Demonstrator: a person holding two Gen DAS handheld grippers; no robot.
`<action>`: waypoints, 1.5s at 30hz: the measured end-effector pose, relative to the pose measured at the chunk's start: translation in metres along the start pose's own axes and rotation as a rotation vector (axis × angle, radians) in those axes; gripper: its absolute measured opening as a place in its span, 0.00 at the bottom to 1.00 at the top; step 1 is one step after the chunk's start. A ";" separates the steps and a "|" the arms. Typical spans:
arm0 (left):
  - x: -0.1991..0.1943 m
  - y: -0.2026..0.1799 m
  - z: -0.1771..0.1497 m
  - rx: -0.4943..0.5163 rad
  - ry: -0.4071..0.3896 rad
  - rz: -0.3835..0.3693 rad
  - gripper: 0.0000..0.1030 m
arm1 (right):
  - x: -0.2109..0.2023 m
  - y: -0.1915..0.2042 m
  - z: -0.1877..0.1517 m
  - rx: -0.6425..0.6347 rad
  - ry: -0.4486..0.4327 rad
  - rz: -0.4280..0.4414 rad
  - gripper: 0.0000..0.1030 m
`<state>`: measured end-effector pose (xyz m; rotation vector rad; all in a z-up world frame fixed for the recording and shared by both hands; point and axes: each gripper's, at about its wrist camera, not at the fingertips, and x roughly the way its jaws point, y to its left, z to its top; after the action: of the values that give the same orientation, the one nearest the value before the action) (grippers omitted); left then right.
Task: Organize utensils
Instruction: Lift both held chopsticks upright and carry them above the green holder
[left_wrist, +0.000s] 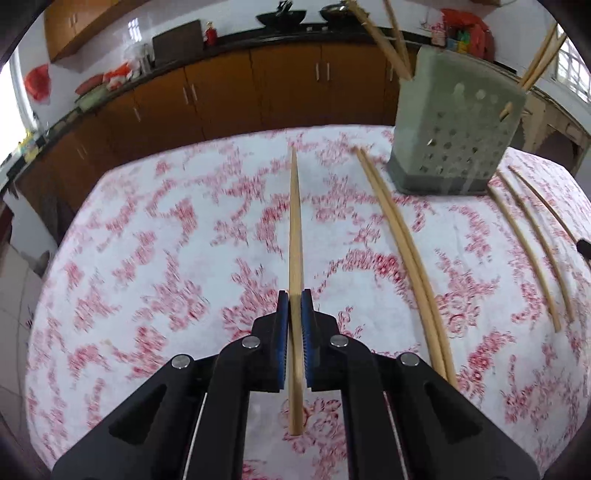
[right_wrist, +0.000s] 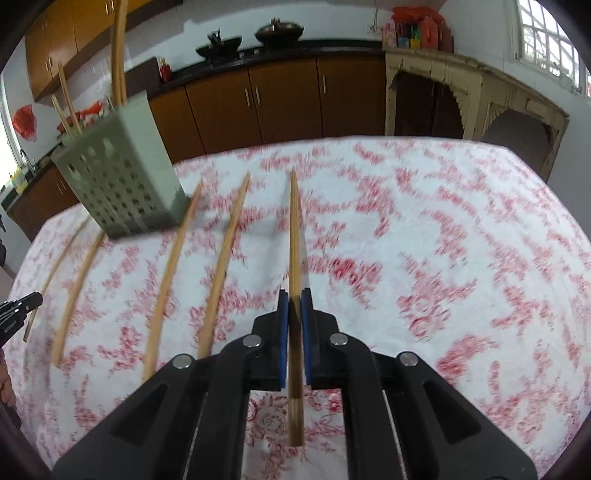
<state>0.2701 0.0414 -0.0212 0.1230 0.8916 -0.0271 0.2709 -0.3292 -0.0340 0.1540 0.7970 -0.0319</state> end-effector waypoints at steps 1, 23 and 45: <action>-0.007 0.002 0.003 0.004 -0.018 -0.003 0.08 | -0.008 -0.001 0.004 0.000 -0.021 0.001 0.08; -0.118 0.044 0.077 -0.169 -0.394 -0.128 0.07 | -0.105 -0.008 0.070 0.038 -0.336 0.041 0.08; -0.194 0.040 0.138 -0.231 -0.679 -0.121 0.07 | -0.193 0.074 0.133 -0.072 -0.416 0.355 0.08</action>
<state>0.2579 0.0594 0.2187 -0.1521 0.2181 -0.0737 0.2368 -0.2818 0.2049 0.2101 0.3473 0.2922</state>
